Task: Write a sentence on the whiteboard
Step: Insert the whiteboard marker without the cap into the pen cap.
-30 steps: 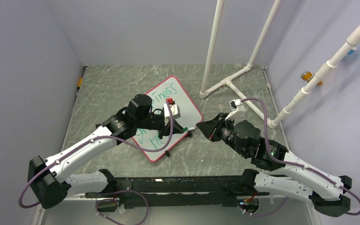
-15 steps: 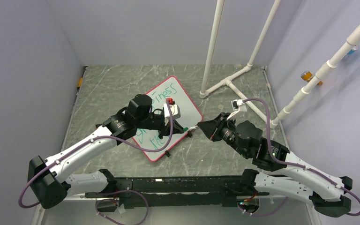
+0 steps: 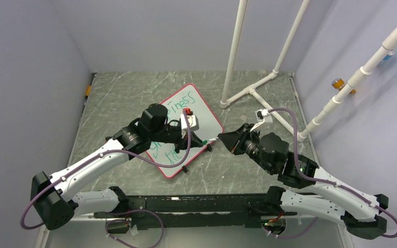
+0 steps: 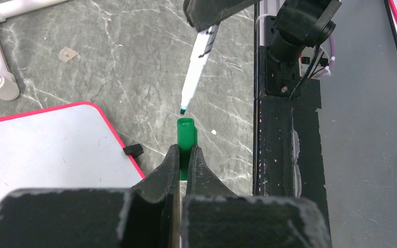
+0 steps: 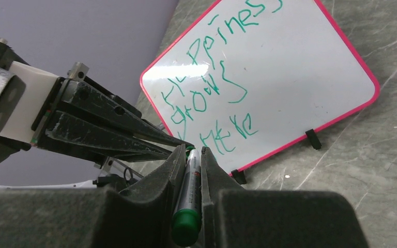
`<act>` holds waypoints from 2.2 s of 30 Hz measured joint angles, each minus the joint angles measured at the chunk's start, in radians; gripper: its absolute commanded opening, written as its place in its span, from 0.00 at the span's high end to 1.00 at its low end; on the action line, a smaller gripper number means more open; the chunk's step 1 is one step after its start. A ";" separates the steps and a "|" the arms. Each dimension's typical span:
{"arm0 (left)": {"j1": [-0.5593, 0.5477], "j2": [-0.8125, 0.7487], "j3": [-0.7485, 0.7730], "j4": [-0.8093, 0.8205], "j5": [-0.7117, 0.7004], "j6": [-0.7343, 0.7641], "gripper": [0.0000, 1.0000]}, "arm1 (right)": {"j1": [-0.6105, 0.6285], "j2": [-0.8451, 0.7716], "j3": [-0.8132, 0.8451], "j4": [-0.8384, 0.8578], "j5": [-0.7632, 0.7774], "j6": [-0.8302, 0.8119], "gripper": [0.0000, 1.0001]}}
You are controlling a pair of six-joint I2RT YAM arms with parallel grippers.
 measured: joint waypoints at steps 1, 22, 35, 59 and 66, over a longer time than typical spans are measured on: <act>0.000 0.000 0.000 0.000 0.000 0.000 1.00 | 0.000 0.007 0.000 0.002 0.000 0.000 1.00; 0.000 0.000 0.000 -0.006 0.004 0.000 1.00 | 0.000 0.048 0.000 0.022 -0.005 0.000 1.00; 0.000 0.002 0.000 -0.007 -0.002 0.000 1.00 | 0.000 0.013 0.000 0.021 -0.003 0.000 1.00; 0.000 0.001 0.000 0.000 -0.012 -0.006 1.00 | 0.000 0.036 -0.014 0.032 -0.021 0.028 1.00; 0.000 0.000 0.000 -0.002 -0.011 -0.007 1.00 | 0.000 0.051 -0.022 0.051 -0.029 0.035 1.00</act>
